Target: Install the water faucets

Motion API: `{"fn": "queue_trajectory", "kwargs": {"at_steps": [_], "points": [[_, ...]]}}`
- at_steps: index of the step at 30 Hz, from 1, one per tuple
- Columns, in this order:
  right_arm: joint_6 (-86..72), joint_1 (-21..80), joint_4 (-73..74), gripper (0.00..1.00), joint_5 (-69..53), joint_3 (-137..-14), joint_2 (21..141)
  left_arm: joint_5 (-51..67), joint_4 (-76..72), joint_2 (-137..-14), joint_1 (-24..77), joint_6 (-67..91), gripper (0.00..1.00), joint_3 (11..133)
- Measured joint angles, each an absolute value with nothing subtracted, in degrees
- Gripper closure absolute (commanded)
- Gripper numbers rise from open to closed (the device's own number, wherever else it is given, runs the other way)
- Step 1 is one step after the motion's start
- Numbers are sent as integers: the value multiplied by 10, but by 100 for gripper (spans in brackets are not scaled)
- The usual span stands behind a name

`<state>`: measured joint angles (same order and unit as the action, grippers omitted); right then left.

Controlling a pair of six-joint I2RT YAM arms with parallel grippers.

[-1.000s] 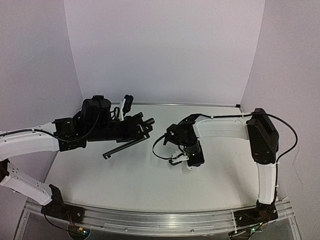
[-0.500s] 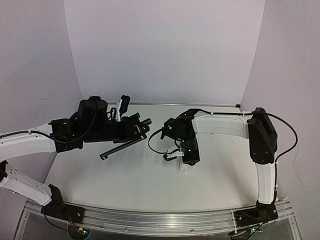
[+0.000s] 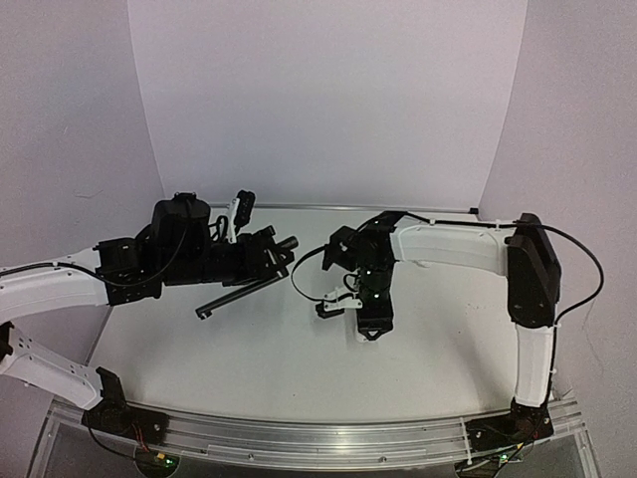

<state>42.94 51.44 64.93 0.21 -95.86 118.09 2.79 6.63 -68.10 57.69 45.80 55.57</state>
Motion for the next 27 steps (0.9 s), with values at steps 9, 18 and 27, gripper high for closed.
{"fn": "queue_trajectory", "kwargs": {"at_steps": [9,18,27], "points": [[541,487,516,15,-113,-848,977,28,66,-657,577,447,100,554],[605,447,474,18,-169,-839,1057,30,67,-657,577,441,100,554],[633,438,438,25,-178,-795,1100,33,76,-657,576,435,100,554]]}}
